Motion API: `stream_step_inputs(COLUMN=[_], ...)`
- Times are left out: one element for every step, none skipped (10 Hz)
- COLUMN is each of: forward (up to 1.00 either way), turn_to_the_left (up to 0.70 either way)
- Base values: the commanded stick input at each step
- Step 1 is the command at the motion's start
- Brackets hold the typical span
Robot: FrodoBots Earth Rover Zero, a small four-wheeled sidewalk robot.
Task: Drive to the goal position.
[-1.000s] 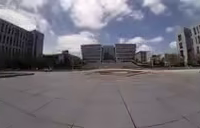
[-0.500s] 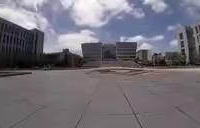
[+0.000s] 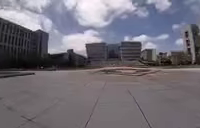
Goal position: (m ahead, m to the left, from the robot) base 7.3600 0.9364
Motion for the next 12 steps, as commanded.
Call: stream_step_inputs(forward=[1.00, 1.00, 1.00, 1.00, 1.00, 1.00, 1.00, 1.00, 1.00, 1.00, 1.00, 1.00], turn_to_the_left=[0.01, 0.00, 0.00, 0.00, 0.00, 0.00, 0.00, -0.09, -0.31, -0.19, -0.03, 0.00])
